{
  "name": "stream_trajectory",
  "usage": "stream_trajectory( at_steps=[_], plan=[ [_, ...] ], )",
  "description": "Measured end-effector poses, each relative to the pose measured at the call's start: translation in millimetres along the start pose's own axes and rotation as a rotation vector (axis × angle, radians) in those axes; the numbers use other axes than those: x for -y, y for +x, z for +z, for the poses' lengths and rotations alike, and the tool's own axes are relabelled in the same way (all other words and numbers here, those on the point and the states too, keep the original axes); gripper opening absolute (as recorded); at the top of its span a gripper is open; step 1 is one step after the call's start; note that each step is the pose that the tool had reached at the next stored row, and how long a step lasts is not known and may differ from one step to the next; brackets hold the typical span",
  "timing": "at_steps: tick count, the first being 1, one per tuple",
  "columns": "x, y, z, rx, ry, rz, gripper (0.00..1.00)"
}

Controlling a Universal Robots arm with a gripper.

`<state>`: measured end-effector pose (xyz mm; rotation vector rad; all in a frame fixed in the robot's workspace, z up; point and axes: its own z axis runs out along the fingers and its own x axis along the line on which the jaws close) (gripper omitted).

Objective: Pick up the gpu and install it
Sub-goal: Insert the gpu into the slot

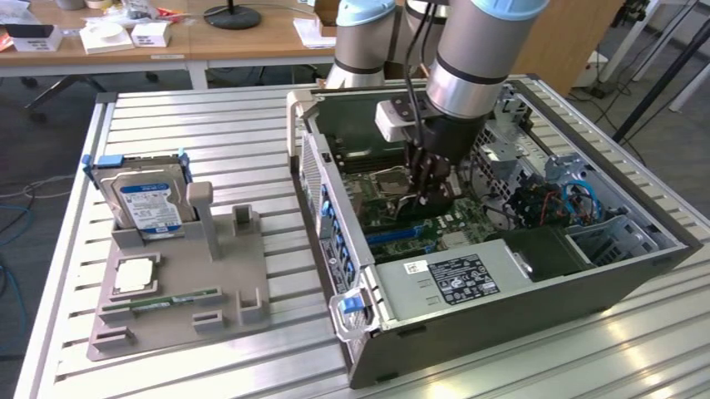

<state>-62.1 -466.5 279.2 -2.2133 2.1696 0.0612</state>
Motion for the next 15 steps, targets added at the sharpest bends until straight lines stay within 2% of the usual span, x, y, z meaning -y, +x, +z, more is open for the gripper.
stream_trajectory(
  at_steps=[15],
  plan=[
    [-4.9,0.2,4.3,-0.0003,-0.0001,0.000,0.26]
  ],
)
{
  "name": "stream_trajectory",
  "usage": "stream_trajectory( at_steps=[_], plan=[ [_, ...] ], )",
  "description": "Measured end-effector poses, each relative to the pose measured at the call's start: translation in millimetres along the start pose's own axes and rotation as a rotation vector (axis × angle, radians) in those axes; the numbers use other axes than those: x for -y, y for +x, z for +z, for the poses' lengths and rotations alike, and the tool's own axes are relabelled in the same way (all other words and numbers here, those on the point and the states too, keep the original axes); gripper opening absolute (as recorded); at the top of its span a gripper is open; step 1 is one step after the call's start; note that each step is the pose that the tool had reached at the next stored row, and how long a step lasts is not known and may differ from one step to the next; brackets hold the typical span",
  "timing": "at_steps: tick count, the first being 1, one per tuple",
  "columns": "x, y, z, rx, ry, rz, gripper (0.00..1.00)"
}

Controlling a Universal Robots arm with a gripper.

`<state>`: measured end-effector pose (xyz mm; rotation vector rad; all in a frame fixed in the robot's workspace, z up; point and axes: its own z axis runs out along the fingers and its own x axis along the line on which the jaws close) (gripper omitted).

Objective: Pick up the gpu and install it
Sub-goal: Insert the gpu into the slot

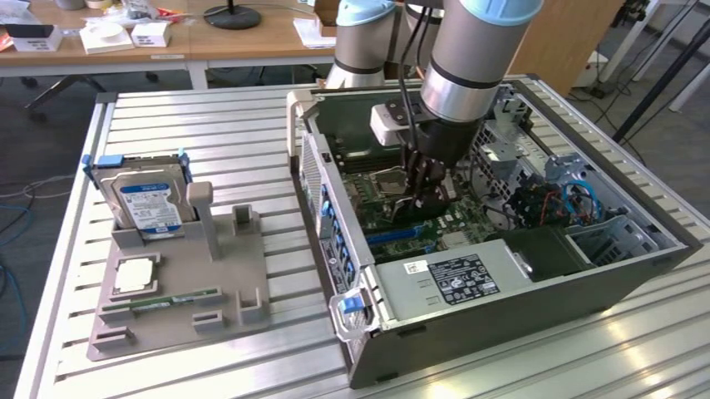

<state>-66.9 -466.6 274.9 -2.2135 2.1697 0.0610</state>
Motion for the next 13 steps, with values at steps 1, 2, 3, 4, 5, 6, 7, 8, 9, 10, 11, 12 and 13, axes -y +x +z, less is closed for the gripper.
stream_trajectory(
  at_steps=[1,2,3,4,5,6,7,8,9,10,11,12,13],
  plan=[
    [0.0,0.0,0.1,0.0001,0.0000,0.000,0.26],
    [0.0,0.0,0.1,0.0002,0.0001,0.000,0.26],
    [0.0,0.0,0.2,0.0002,0.0001,0.000,0.26],
    [0.0,0.0,0.7,0.0006,0.0003,0.000,0.26],
    [0.0,0.0,1.2,0.0007,0.0003,0.000,0.26],
    [0.0,0.0,1.5,0.0003,0.0002,0.000,0.26],
    [0.0,0.1,1.8,0.0002,0.0001,0.000,0.26],
    [0.0,0.1,1.9,0.0000,0.0000,0.000,0.26],
    [0.0,0.1,2.0,-0.0001,0.0000,0.000,0.26],
    [-0.1,0.1,2.0,0.0000,0.0000,0.000,0.26],
    [-0.6,0.1,2.2,0.0002,0.0002,0.000,0.26],
    [-1.0,0.0,2.2,0.0003,0.0002,0.000,0.26],
    [-1.4,0.0,2.3,0.0004,0.0002,0.000,0.26]
  ],
)
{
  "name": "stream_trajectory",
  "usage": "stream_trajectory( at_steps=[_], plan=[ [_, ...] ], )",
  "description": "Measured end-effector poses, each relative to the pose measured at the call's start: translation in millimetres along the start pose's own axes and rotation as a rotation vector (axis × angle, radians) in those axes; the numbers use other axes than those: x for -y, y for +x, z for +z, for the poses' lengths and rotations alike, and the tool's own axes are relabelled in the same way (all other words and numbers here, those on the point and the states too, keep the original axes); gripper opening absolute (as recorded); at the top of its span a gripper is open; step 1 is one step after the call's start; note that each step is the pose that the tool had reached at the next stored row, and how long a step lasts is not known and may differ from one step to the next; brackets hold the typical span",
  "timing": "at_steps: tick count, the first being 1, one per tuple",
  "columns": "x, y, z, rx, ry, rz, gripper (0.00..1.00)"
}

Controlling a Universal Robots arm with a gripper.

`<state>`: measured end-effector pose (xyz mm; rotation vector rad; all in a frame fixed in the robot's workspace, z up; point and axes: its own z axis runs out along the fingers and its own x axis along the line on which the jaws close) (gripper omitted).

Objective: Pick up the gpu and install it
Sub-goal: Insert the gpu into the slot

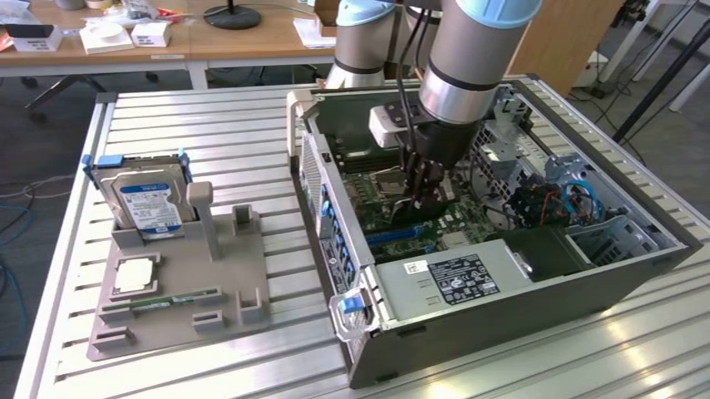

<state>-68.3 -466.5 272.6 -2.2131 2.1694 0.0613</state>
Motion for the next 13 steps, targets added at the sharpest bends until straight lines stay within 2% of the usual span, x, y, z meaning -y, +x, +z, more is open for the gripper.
stream_trajectory(
  at_steps=[13],
  plan=[
    [-2.9,0.0,0.1,-0.0002,-0.0001,0.000,0.26]
  ],
)
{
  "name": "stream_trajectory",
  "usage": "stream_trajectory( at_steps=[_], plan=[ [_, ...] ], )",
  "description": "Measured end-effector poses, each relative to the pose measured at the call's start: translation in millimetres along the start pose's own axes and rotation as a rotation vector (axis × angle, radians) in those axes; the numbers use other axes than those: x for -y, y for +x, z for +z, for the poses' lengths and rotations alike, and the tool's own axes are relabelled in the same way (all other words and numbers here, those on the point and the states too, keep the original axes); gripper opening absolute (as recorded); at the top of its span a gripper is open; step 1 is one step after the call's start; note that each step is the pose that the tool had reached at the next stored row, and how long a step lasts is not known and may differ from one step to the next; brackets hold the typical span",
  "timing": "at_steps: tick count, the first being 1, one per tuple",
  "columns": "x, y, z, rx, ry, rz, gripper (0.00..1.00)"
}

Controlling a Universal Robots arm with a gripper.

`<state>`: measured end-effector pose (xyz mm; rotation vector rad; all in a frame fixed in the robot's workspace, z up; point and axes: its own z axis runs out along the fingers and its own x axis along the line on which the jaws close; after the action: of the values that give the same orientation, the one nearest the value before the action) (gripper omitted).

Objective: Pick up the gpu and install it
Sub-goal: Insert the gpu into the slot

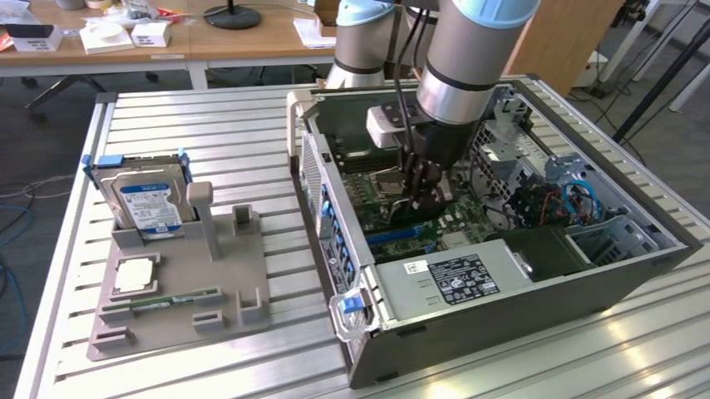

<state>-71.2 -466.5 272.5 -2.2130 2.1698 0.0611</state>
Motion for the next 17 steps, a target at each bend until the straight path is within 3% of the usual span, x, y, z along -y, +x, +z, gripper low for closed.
stream_trajectory(
  at_steps=[17],
  plan=[
    [-3.2,0.2,4.8,0.0001,0.0000,0.000,0.26]
  ],
)
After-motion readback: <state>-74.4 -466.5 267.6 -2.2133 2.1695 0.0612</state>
